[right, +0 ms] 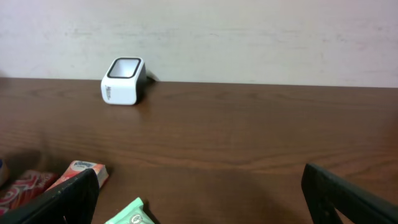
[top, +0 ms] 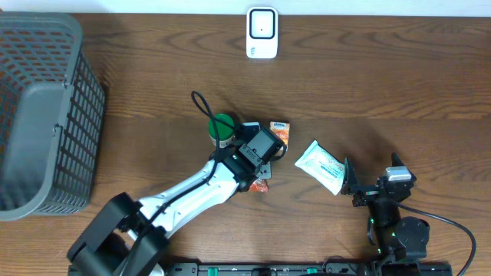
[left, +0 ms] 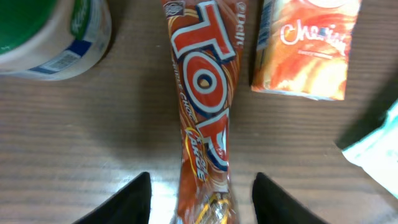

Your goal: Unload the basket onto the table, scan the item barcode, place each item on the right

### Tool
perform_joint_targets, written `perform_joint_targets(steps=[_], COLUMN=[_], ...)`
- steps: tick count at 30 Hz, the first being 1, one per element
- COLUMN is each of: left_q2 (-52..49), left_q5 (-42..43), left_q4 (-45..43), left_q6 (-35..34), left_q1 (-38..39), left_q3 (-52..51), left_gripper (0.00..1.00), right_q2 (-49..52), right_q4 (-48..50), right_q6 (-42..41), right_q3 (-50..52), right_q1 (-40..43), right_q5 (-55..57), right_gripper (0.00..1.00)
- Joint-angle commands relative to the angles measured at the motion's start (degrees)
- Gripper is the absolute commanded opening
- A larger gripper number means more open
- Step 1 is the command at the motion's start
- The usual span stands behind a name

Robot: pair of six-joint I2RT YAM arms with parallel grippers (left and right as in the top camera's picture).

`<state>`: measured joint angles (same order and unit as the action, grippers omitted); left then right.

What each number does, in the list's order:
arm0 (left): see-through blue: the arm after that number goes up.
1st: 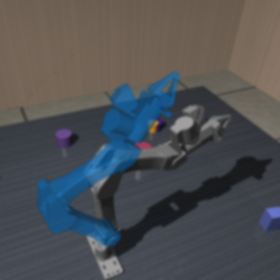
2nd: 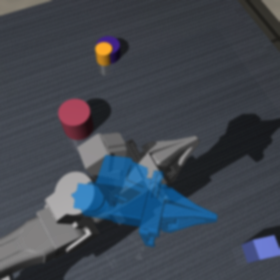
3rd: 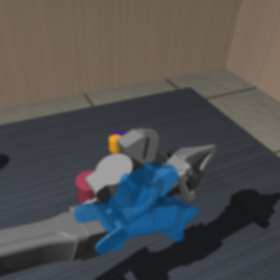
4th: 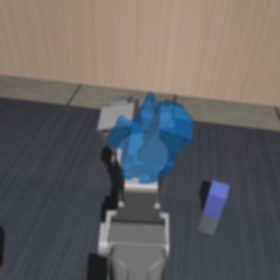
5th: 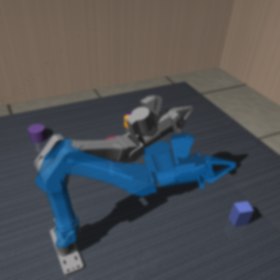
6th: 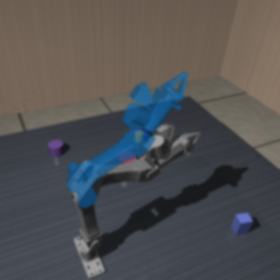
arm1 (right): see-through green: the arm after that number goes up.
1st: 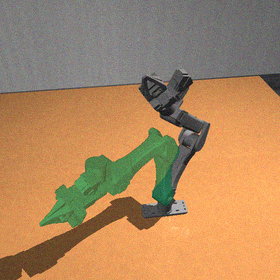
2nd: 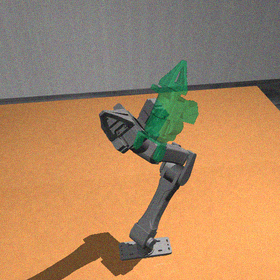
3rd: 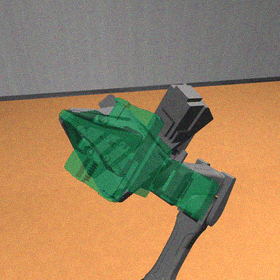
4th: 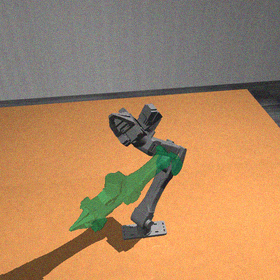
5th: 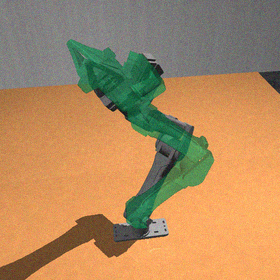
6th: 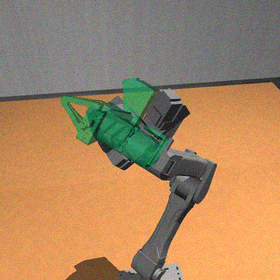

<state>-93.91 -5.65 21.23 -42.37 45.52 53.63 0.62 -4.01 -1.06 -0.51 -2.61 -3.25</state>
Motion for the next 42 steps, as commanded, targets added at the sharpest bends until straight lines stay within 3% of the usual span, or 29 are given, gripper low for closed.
perform_joint_targets(steps=[1, 7, 11, 15, 18, 22, 24, 28, 35, 38, 42], left_q2=[5.5, 14.3, 20.3, 25.1, 27.8, 29.3, 29.4, 29.4, 29.8, 29.8, 29.8], left_q5=[0.0, -9.4, -24.5, -41.6, -50.3, -58.6, -60.3, -60.4, -59.6, -59.6, -60.0], left_q4=[1.6, 3.1, 1.9, -6.1, -17.6, -35.3, -44.5, -53.1, -53.5, -52.0, -49.2], left_q6=[6.2, 11.5, 15.5, 23.5, 36.0, 55.3, 66.3, 81.5, 82.4, 81.4, 77.9], left_q1=[0.1, 0.1, 0.1, -0.1, -0.8, -2.6, -3.9, -6.4, -12.4, -14.0, -15.0], left_q3=[5.0, 10.9, 14.1, 15.8, 15.9, 15.9, 15.9, 15.9, 15.9, 15.9, 15.9], left_gripper=[0.58, 0.70, 0.79, 0.84, 0.84, 0.84, 0.84, 0.84, 0.84, 0.84, 0.84], right_q2=[-0.3, -0.3, -0.3, -0.3, -0.3, -0.3, -0.3, -0.1, 11.6, 24.2, 46.0], right_q4=[0.0, 0.0, 0.0, 0.0, 0.1, 1.3, 1.5, 1.4, -3.5, -6.8, -17.1], right_q6=[-0.8, -0.8, -0.8, -0.6, -1.2, -9.2, -9.9, -10.9, -11.0, -9.2, -8.5], right_q3=[0.2, 0.2, 0.2, 0.2, 0.2, 0.2, 0.2, -0.4, -8.9, -16.5, -33.9], right_q1=[-0.1, -0.1, -0.1, -0.1, -0.1, -0.1, -0.1, -0.1, -0.1, -0.1, -0.2], right_q5=[0.0, 0.0, 0.0, 0.9, 0.8, -8.2, -10.5, -10.6, -10.6, -10.6, -11.6], right_gripper=[0.99, 0.99, 0.99, 0.99, 0.99, 0.99, 0.99, 0.99, 0.99, 0.99, 0.99])
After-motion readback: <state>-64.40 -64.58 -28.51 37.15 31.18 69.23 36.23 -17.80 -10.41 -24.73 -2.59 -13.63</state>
